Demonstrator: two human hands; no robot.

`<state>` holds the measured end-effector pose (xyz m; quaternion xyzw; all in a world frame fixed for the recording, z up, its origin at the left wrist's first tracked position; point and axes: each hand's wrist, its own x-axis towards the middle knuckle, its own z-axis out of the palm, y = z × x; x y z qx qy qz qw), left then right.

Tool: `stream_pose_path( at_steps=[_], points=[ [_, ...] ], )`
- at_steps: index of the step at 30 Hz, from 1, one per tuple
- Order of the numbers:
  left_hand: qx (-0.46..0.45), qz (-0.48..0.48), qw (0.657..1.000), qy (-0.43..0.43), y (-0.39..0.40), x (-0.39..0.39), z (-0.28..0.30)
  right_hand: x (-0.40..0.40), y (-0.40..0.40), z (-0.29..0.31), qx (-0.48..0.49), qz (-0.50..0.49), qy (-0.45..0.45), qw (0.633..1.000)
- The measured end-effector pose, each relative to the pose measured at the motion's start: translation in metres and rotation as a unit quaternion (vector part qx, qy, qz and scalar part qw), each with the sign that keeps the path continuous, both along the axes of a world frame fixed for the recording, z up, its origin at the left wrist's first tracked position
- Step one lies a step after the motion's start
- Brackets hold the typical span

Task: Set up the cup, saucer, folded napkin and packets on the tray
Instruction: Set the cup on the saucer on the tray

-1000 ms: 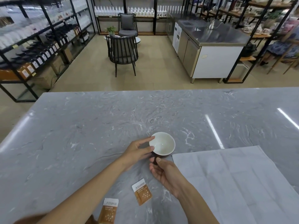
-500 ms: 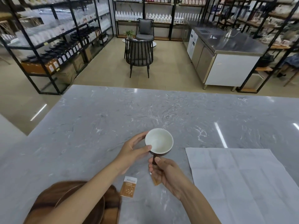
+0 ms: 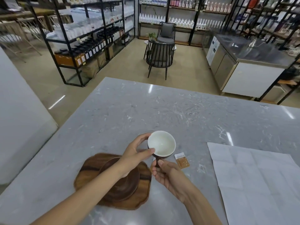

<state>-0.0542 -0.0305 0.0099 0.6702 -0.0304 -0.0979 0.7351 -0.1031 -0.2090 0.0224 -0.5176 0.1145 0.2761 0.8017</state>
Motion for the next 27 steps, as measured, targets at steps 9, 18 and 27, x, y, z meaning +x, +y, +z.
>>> stream_pose_path(
  at_steps=[9,18,27],
  points=[
    [-0.017,0.026,0.999,0.028,0.068,-0.054,-0.008,-0.041,0.061,-0.006,-0.031,0.048,-0.004,0.998],
    [0.002,0.057,0.997,0.052,0.111,-0.093,-0.024,-0.073,0.108,-0.022,-0.076,0.074,-0.001,0.994],
    [0.032,0.059,0.997,0.043,0.123,-0.109,-0.034,-0.085,0.124,-0.028,-0.072,0.066,0.041,0.994]
  ],
)
